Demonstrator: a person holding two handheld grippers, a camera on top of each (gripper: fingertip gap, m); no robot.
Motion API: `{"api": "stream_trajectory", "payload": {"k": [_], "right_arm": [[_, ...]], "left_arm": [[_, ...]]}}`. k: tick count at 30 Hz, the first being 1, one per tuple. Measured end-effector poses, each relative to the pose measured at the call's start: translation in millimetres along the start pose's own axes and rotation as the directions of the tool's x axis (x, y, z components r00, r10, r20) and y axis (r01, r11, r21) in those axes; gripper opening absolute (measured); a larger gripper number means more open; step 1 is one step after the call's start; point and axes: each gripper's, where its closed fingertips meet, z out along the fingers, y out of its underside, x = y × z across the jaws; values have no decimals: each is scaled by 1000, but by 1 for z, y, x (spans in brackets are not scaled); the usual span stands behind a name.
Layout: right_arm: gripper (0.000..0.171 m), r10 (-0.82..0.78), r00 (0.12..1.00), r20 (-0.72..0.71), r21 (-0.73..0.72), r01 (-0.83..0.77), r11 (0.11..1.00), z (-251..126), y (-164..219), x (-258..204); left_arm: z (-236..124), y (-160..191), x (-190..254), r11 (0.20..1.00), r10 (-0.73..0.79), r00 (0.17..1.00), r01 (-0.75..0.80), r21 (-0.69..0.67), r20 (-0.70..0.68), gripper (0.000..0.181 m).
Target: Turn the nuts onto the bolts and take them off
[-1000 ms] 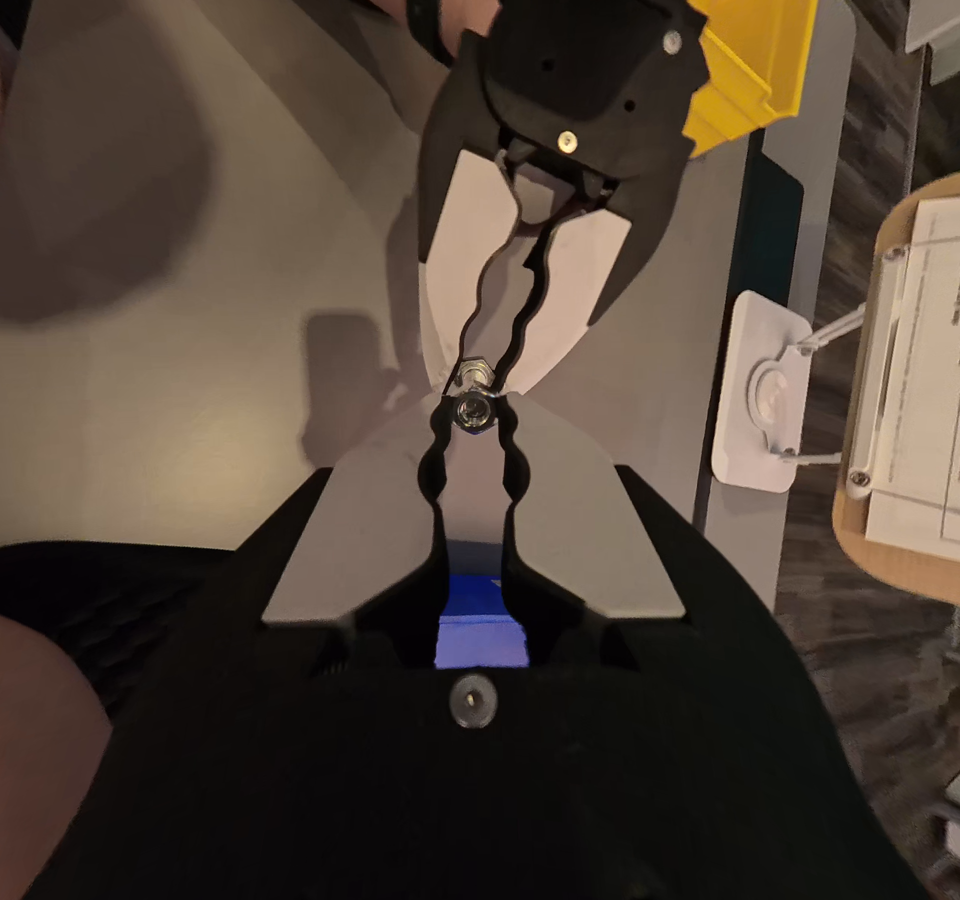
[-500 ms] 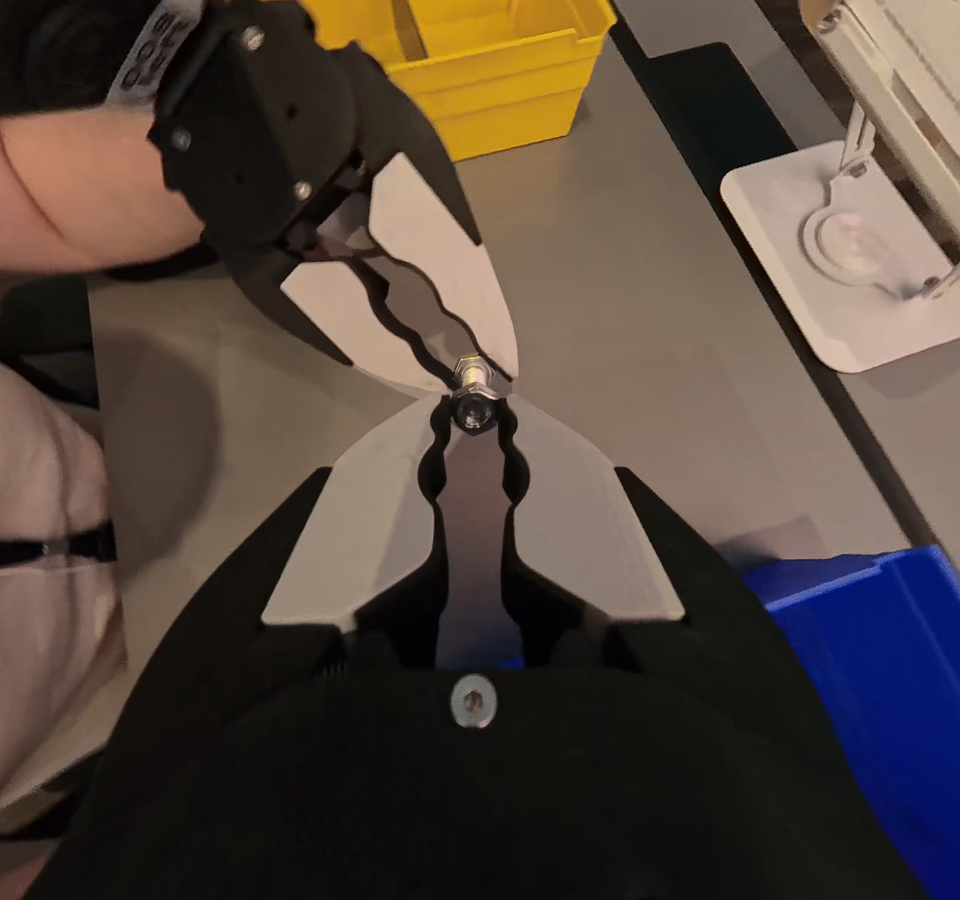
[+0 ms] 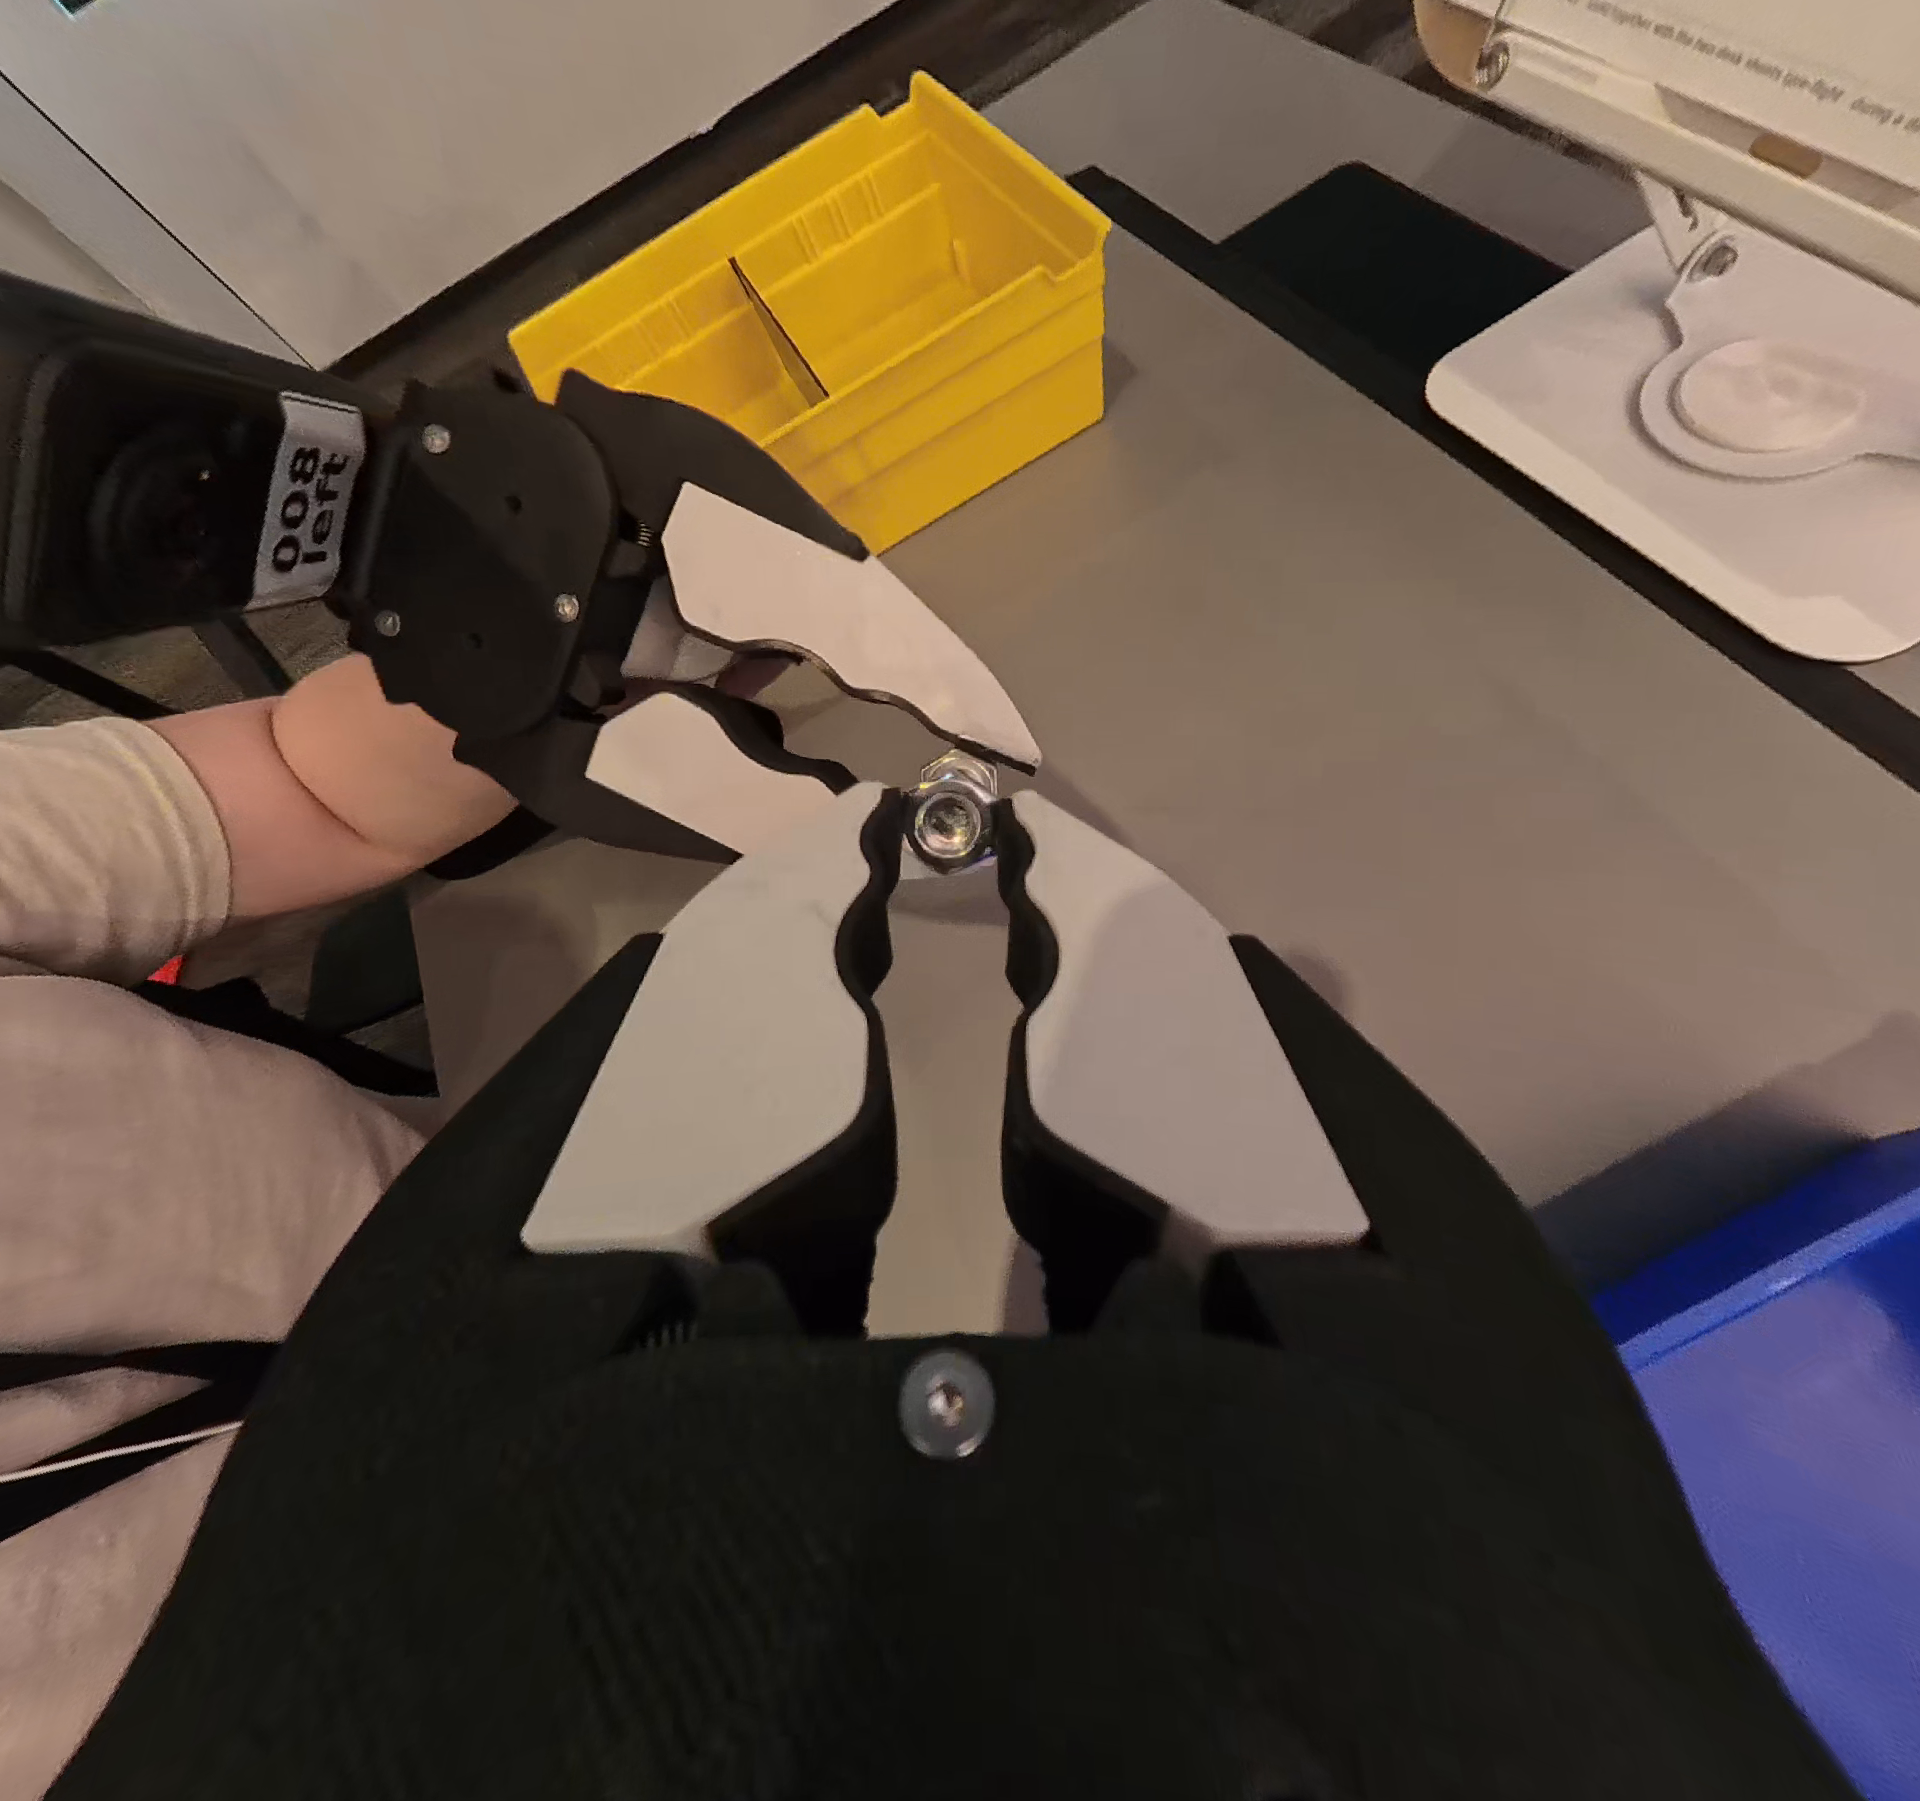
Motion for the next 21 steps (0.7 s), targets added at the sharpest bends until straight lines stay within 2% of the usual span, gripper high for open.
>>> {"api": "stream_trajectory", "payload": {"k": [10, 13, 18, 21], "right_arm": [[24, -76, 997, -9, 65, 77, 995, -5, -13, -11], [15, -107, 994, -31, 88, 109, 990, -7, -18, -12], [18, -160, 984, -77, 56, 165, 985, -11, -13, -3], [19, -215, 966, -143, -34, 213, 977, -15, 0, 14]], "left_arm": [[-6, -18, 0, 979, -152, 985, 161, 126, -77, 18], [-9, -21, -2, 970, -181, 979, 194, 146, -96, 18], [-13, -13, -18, 982, -148, 989, 149, 116, -18, 18], [-21, -15, -28, 976, -178, 984, 177, 129, -9, 18]]}}
